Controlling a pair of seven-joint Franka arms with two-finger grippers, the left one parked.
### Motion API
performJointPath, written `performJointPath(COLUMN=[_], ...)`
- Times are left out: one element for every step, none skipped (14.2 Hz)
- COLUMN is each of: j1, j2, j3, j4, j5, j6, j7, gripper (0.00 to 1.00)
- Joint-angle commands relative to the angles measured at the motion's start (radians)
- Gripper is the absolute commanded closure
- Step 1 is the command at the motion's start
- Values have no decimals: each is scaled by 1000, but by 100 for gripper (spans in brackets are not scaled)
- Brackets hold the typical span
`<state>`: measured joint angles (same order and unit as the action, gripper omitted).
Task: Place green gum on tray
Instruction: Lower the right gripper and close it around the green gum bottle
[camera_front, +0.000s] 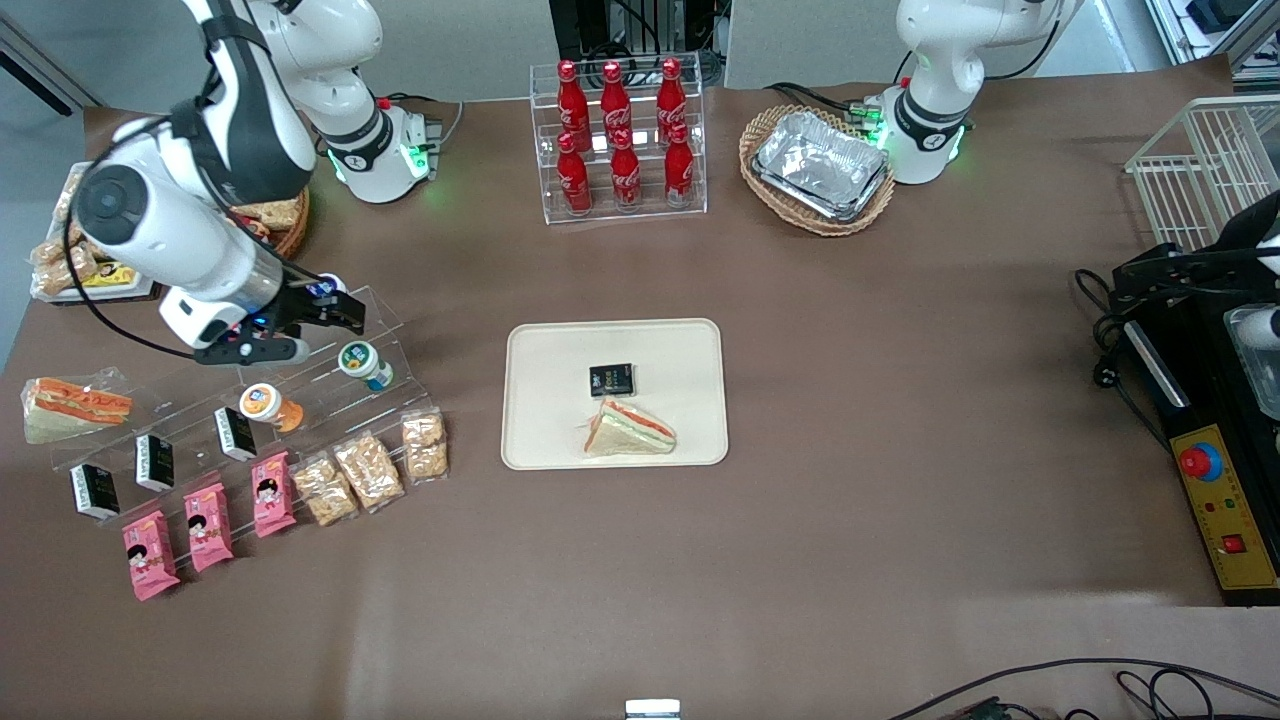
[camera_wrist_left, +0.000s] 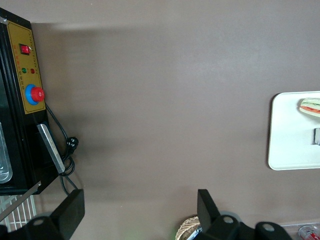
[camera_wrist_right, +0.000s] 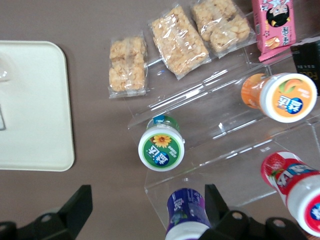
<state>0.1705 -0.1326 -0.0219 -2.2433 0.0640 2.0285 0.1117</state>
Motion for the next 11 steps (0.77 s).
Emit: performJointPath(j1=[12,12,10,10,9,9,9,7,3,3,3], j2=[51,67,82,93,97,97,97,105,113,117,119], j3=[-1,-1,-1,-1,-1,-1,-1,-1,-4,-4,-4], j4=[-9,-13,-16,-27,-39,-58,-70,-73,-73,-76,-84], j5=[-21,-21,-23,-23,-23,-23,-24,-33,-36,-36,-36], j6=[58,79,100,122,145,165,185,196,203,206,214], j7=[3,3,-3,-9,-12,-15,-20,-41,-59,-69,-69], gripper=[0,0,0,0,0,0,0,0,0,0,0])
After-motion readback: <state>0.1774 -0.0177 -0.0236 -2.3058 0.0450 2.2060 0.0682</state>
